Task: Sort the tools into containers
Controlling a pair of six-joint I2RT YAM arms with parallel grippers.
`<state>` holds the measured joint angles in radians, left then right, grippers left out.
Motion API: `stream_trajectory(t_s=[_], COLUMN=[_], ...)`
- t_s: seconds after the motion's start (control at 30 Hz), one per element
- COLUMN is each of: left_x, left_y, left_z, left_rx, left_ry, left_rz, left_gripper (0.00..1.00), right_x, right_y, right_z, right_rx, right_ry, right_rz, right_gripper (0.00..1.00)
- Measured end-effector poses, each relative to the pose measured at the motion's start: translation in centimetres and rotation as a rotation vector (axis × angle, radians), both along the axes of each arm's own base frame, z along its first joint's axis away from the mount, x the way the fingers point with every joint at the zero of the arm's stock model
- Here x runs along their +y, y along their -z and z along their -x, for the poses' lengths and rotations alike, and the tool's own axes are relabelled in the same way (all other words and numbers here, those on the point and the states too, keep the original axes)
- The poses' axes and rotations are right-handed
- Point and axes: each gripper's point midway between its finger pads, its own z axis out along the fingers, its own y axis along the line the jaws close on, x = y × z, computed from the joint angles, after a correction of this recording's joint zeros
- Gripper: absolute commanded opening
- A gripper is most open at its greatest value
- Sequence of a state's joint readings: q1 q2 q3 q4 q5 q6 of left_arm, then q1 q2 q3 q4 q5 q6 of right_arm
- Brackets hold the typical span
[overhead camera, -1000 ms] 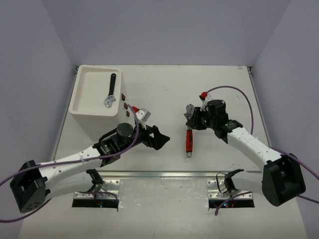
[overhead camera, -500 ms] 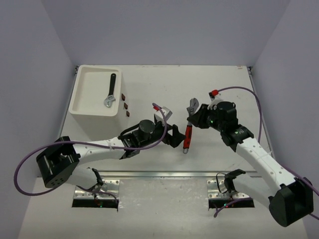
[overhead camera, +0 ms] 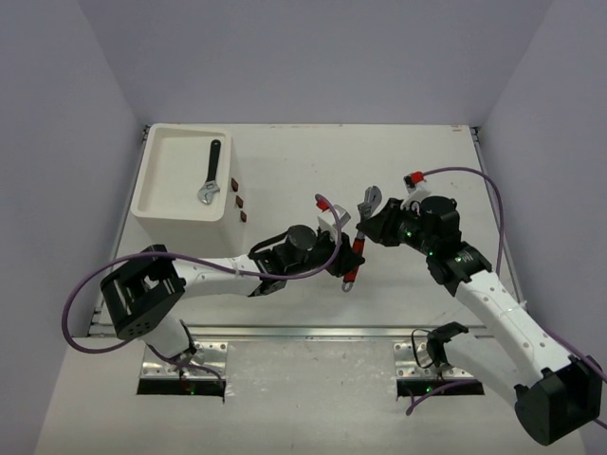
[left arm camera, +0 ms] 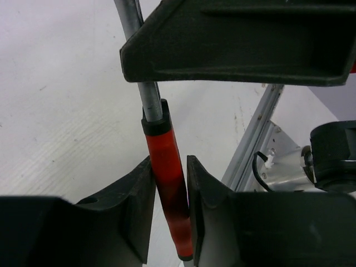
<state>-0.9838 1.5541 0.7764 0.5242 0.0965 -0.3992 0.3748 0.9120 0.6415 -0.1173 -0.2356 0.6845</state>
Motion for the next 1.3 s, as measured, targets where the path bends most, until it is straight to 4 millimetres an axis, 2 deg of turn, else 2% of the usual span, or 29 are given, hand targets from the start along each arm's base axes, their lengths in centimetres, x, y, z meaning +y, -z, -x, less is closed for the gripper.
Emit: stream_trajectory(t_s=[0.03, 0.07, 0.1, 0.27, 0.3, 0.33, 0.37, 0.43, 0.47, 0.53, 0.63, 0.8, 1.03, 1.1, 1.3], left_x=[-0.1, -0.2, -0.2, -0.4, -0.4, -0.3, -0.2, 0.2, 0.5, 1.7, 3.6, 6.7, 10.5, 11.5, 15.2], left_y=[0.0, -0.1, -0.2, -0.3, -0.3, -0.3, -0.3, -0.4, -0.5, -0.5, -1.4, -4.8, -9.8, -10.4, -11.2], left_z=[0.0, 0.0, 0.0, -0.3, -0.3, -0.3, -0.2, -0.1, 0.0, 0.3, 0.4, 0.0, -2.6, -3.4, -5.4], left_rx=[0.000, 0.000, 0.001, 0.009, 0.009, 0.009, 0.011, 0.013, 0.014, 0.020, 0.007, -0.045, -0.093, -0.101, -0.081], left_ry=[0.001, 0.002, 0.001, -0.003, -0.002, -0.001, -0.001, -0.005, -0.008, -0.026, -0.068, -0.167, -0.304, -0.347, -0.476], left_rz=[-0.001, 0.001, 0.001, -0.012, -0.013, -0.014, -0.018, -0.034, -0.045, -0.089, -0.132, -0.153, -0.102, -0.095, -0.172], left_gripper=[0.17, 0.05, 0.00, 0.00, 0.00, 0.00, 0.00, 0.00, 0.00, 0.00, 0.00, 0.00, 0.00, 0.00, 0.00], right_x=[0.0, 0.0, 0.0, -0.3, -0.4, -0.4, -0.4, -0.3, -0.2, -0.1, -0.1, -0.3, -1.4, -1.6, -2.9], right_y=[-0.3, -0.5, -0.7, -1.2, -1.2, -1.2, -1.2, -1.2, -1.4, -1.9, -2.4, -3.1, -4.5, -4.6, -4.8], right_z=[0.1, 0.2, 0.3, 0.4, 0.4, 0.5, 0.5, 0.5, 0.5, 0.3, 0.1, 0.2, 0.7, 0.7, 1.2], right_rx=[-0.006, -0.011, -0.017, -0.031, -0.032, -0.031, -0.030, -0.032, -0.040, -0.066, -0.087, -0.120, -0.190, -0.198, -0.228], right_ry=[-0.003, -0.004, -0.005, 0.006, 0.007, 0.007, 0.006, 0.001, -0.001, -0.004, -0.005, -0.001, 0.028, 0.036, 0.073], right_rz=[-0.006, -0.012, -0.015, -0.019, -0.019, -0.017, -0.016, -0.018, -0.020, -0.025, -0.030, -0.027, -0.003, 0.004, 0.050], right_gripper=[0.00, 0.00, 0.00, 0.02, 0.11, 0.29, 0.41, 0.57, 0.70, 0.76, 0.80, 0.84, 0.89, 0.95, 0.98])
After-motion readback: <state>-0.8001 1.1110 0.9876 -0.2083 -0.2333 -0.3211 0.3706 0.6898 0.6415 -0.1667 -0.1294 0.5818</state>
